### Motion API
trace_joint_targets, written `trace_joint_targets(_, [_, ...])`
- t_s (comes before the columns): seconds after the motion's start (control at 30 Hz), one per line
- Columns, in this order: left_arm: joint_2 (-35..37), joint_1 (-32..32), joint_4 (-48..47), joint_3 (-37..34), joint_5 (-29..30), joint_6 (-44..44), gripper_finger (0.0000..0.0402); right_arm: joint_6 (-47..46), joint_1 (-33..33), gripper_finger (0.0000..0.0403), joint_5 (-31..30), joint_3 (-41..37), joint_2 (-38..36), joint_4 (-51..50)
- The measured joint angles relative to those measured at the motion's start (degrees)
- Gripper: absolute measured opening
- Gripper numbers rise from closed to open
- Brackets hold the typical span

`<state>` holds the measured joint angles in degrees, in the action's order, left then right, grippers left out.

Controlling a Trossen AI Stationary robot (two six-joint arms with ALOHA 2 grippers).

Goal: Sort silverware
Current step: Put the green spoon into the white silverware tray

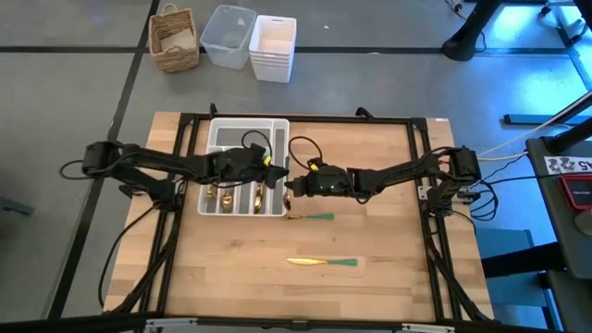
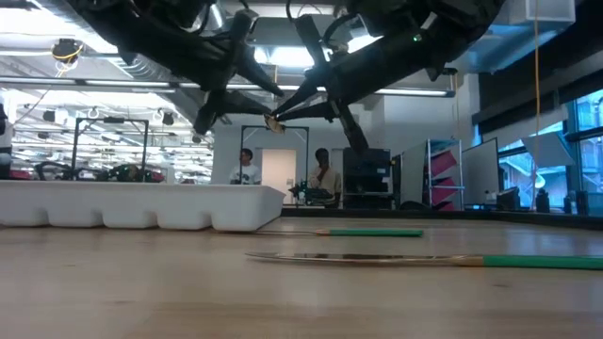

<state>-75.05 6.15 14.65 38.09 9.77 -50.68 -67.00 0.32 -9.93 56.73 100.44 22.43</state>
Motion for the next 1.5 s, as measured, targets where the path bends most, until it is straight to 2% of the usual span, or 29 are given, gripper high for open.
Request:
trace_joint_targets(0.27, [-0.8,1.9,1.1,0.0,-1.5,-0.3,0.0127,0.0,0.0,0.0004,-0.1,0.0,0.0,0.2])
trace_joint_targets(0.57, [-1.0,2.8,1.6,0.0,-1.3,0.5,0.0065,0.0,0.0,0.0006,-0.1,0.0,0.0,0.2])
trace_joint_targets(0.83, [-6.5,2.8,9.1,0.0,-2.0,0.0,0.0036,0.0,0.0,0.0007,-0.1,0.0,0.0,-0.3])
trace_joint_targets(1.0, [-6.7,2.8,9.5,0.2,-2.3,-0.8,0.0007,0.3,0.0,0.0007,0.1,-0.1,0.0,-0.4])
trace_joint_targets(1.2, [-5.0,3.6,8.3,0.2,-2.7,0.8,0.0005,0.2,0.0,0.0009,-0.1,-0.1,0.0,0.6])
trace_joint_targets(1.33, [-3.3,5.3,6.4,0.2,-4.8,1.3,0.0003,0.0,0.0,0.0031,-0.4,0.0,0.0,0.7])
trace_joint_targets(1.5, [1.8,7.8,-5.6,0.0,-4.8,2.2,0.0003,-0.2,-0.5,0.0078,1.8,0.0,-0.1,0.4])
